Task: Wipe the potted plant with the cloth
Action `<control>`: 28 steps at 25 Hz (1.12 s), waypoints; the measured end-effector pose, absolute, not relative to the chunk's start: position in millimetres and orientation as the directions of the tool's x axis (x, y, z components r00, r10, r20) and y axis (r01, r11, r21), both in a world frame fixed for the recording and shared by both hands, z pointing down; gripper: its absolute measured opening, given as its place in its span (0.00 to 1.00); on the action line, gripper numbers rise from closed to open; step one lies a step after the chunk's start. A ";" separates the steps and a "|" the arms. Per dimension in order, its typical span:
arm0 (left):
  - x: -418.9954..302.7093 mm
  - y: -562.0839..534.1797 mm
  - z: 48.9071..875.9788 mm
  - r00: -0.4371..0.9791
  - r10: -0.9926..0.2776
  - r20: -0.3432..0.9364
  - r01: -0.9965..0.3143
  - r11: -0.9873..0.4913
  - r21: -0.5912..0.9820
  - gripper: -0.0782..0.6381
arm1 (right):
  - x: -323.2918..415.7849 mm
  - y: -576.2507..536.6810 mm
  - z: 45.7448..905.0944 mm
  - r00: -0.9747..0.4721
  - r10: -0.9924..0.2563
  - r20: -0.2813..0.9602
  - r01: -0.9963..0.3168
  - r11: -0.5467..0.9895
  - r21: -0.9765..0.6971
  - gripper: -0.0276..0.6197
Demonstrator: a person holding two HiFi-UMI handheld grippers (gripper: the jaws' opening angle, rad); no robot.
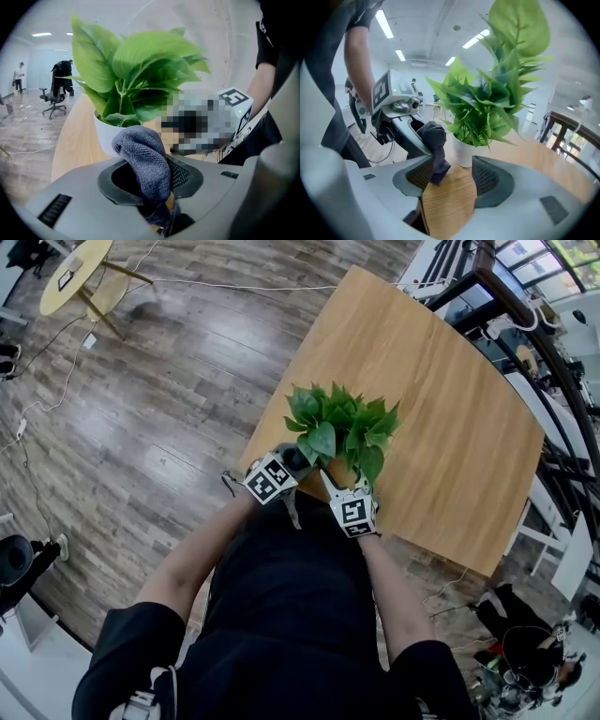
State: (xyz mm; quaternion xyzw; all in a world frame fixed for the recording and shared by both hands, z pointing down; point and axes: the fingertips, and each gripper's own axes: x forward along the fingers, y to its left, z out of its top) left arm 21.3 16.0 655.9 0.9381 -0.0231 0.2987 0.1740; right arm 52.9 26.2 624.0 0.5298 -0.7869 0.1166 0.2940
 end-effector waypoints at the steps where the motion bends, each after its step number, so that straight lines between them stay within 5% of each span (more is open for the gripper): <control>1: 16.9 20.3 650.8 0.831 0.060 0.553 -0.152 -0.932 0.329 0.31 | 52.6 36.1 619.2 -0.253 -0.779 0.574 -0.928 0.364 0.086 0.45; 9: 1.4 72.9 605.7 0.888 0.125 0.442 -0.023 -0.949 0.315 0.31 | 42.7 83.4 560.0 -0.227 -0.866 0.446 -0.973 0.221 -0.065 0.42; 11: -4.3 84.0 590.0 0.904 0.127 0.407 -0.008 -0.949 0.314 0.31 | 37.0 89.3 539.6 -0.238 -0.886 0.398 -0.971 0.224 -0.081 0.11; 18: -24.3 76.2 490.5 0.978 0.000 0.208 -0.073 -0.936 0.345 0.29 | 26.3 86.8 433.0 -0.260 -0.956 0.134 -0.955 0.233 -0.185 0.07; 28: -15.4 56.5 381.8 0.985 -0.132 0.107 -0.152 -0.967 0.205 0.28 | 0.0 76.2 317.0 -0.306 -0.948 -0.083 -0.951 0.309 -0.019 0.07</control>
